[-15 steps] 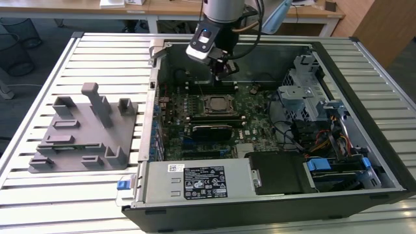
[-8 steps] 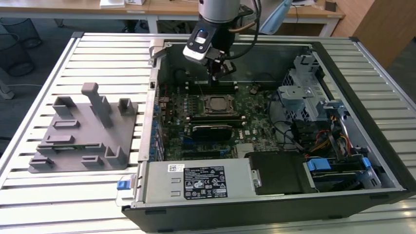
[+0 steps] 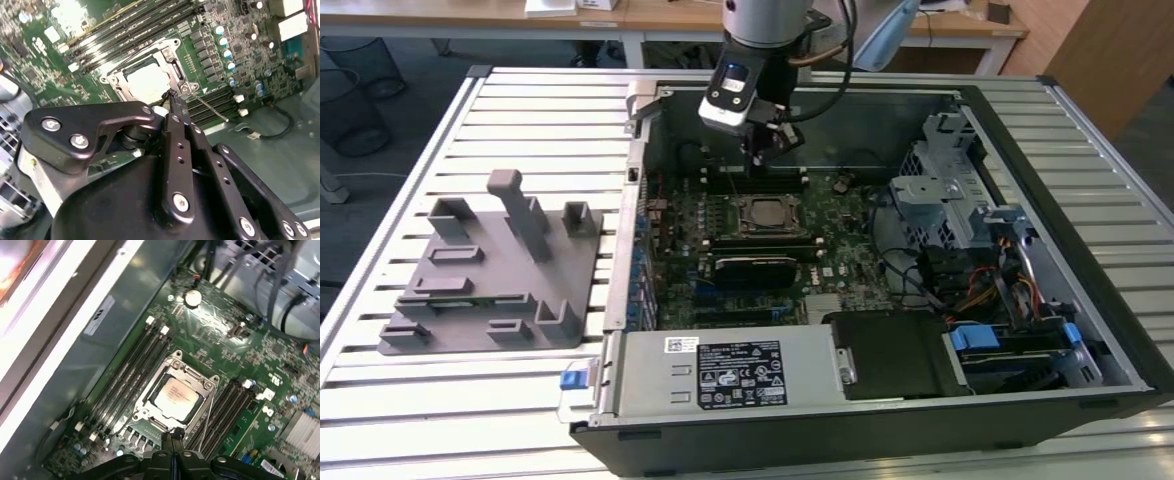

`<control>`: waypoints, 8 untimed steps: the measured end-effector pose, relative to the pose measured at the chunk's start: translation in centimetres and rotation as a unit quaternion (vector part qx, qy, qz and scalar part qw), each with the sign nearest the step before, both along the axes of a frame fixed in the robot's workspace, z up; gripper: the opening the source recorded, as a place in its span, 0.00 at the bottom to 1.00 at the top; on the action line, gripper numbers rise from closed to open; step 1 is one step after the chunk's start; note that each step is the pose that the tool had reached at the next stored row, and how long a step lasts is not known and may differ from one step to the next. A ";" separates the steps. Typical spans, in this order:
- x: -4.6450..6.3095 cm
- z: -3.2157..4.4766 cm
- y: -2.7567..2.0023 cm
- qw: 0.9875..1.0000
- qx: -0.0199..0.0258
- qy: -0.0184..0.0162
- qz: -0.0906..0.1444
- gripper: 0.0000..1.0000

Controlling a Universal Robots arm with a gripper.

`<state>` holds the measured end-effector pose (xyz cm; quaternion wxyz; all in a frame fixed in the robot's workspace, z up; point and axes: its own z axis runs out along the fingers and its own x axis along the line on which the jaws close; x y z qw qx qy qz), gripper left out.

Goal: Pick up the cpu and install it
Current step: 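Install the first cpu locking lever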

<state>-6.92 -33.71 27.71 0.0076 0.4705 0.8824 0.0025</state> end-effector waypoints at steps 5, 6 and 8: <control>0.0 -0.11 0.00 0.999 0.000 0.000 0.046 0.11; 0.0 -0.13 0.00 0.999 0.000 0.000 0.055 0.11; 0.0 -0.18 0.00 0.997 0.000 0.000 0.073 0.11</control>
